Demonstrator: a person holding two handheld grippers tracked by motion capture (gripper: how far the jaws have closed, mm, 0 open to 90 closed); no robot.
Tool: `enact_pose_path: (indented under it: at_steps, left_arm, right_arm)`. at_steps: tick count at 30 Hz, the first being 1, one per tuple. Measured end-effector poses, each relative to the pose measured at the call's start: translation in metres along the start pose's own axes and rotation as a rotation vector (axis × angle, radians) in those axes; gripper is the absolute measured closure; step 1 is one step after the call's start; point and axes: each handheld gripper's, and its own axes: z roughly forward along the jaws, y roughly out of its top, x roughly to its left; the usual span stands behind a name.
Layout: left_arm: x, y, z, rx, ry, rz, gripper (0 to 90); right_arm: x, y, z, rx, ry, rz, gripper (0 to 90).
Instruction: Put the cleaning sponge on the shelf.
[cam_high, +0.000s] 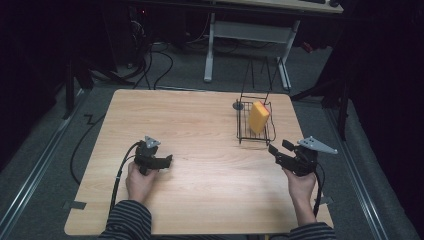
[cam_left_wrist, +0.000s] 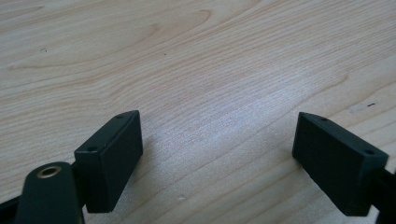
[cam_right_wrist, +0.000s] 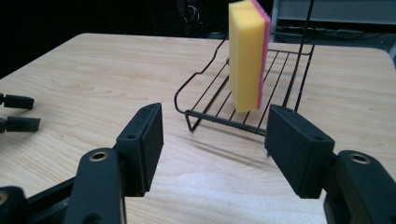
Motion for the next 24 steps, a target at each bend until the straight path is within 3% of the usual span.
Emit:
enact_pose_path:
  at_steps: [24]
  left_arm:
    - [0.000,0.000,0.000,0.000,0.001,0.003,16.7]
  right_arm:
    - [0.007,-0.044,0.020,0.071,0.025,0.031,38.3]
